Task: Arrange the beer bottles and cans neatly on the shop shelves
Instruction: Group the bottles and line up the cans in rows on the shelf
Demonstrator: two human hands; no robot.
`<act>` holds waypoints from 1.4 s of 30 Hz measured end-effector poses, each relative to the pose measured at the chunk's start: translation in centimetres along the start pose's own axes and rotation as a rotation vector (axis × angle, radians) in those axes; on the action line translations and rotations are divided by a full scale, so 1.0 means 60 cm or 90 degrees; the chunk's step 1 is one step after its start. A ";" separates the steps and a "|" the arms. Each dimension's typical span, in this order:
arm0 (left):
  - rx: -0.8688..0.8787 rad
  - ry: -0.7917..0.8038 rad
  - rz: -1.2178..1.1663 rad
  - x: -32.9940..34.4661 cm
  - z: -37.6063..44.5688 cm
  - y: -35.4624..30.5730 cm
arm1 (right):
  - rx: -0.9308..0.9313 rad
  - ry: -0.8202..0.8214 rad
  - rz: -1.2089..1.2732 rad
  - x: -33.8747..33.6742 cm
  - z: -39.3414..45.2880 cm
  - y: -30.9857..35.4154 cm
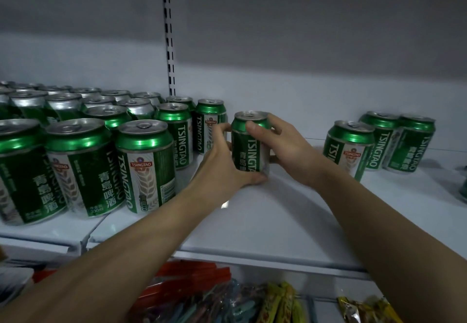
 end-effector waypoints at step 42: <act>0.124 -0.290 0.400 -0.033 -0.024 -0.051 | 0.125 0.006 0.128 0.057 -0.007 -0.040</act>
Point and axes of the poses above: each hand's wrist, its own z-axis towards the middle knuckle, its own x-axis out of the palm, y = z × x, the point moved 9 cm from there along z, towards the middle knuckle, and after that the axes turned 4 degrees about -x, right-handed, at the moved point
